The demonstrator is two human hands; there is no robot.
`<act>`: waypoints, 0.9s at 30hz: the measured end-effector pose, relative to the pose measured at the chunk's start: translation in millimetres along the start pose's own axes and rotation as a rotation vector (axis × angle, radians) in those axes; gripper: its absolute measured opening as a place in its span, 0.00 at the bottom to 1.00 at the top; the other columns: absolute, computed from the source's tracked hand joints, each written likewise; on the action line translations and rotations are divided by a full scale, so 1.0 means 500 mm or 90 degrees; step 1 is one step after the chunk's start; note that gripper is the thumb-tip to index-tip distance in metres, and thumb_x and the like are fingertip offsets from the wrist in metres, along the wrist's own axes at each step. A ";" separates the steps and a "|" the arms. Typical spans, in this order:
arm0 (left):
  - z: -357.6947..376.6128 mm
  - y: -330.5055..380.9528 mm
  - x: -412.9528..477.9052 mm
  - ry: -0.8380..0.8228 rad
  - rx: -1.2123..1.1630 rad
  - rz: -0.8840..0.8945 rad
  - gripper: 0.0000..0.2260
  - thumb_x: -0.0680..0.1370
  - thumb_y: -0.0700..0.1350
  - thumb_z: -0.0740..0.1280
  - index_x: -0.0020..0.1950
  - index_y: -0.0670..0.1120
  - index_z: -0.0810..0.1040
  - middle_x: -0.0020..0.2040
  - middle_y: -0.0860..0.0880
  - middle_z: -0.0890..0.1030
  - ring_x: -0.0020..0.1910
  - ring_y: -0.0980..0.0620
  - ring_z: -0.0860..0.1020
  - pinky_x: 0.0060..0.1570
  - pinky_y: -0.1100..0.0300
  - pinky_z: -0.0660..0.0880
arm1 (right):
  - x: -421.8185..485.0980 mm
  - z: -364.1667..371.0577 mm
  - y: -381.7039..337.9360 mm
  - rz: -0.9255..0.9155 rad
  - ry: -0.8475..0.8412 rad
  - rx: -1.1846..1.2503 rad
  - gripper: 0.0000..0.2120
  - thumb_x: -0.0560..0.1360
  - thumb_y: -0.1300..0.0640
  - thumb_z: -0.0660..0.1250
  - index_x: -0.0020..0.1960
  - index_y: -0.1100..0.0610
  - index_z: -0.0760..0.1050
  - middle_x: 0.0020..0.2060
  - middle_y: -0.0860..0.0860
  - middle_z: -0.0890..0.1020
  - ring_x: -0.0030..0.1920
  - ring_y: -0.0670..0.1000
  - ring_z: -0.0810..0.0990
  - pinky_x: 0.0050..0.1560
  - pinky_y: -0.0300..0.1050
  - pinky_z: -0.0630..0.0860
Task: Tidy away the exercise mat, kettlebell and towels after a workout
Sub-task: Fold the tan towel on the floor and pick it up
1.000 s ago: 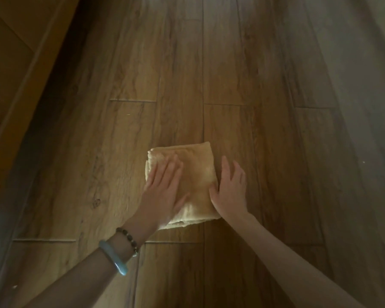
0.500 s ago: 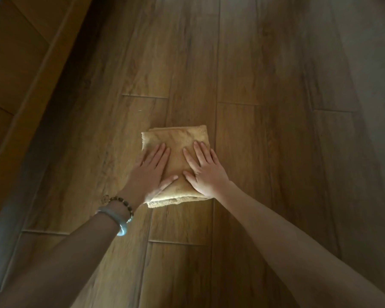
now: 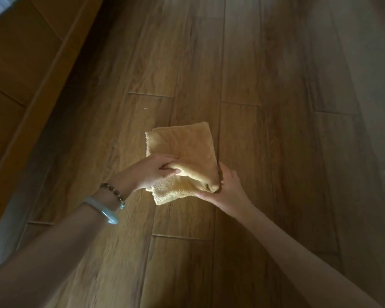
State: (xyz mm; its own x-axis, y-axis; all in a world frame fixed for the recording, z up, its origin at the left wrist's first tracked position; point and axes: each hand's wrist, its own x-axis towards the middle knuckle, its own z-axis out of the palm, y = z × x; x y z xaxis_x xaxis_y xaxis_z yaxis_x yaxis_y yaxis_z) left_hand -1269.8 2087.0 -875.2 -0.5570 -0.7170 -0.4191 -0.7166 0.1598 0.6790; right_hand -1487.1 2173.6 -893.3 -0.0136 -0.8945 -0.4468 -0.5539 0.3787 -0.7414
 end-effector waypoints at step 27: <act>-0.082 -0.011 -0.156 0.180 0.462 0.261 0.14 0.63 0.36 0.77 0.47 0.44 0.82 0.47 0.48 0.82 0.47 0.49 0.80 0.60 0.58 0.70 | -0.088 -0.156 -0.045 -0.477 -0.038 -0.591 0.19 0.73 0.60 0.64 0.64 0.55 0.73 0.60 0.54 0.77 0.59 0.55 0.76 0.61 0.56 0.73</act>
State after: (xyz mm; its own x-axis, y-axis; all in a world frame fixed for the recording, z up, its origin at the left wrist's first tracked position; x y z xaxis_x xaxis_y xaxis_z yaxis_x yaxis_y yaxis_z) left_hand -1205.3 2114.2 -821.5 -0.7728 -0.6346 0.0040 -0.6268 0.7643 0.1519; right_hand -1539.0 2185.7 -817.7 0.5949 -0.7978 -0.0983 -0.7979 -0.5712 -0.1926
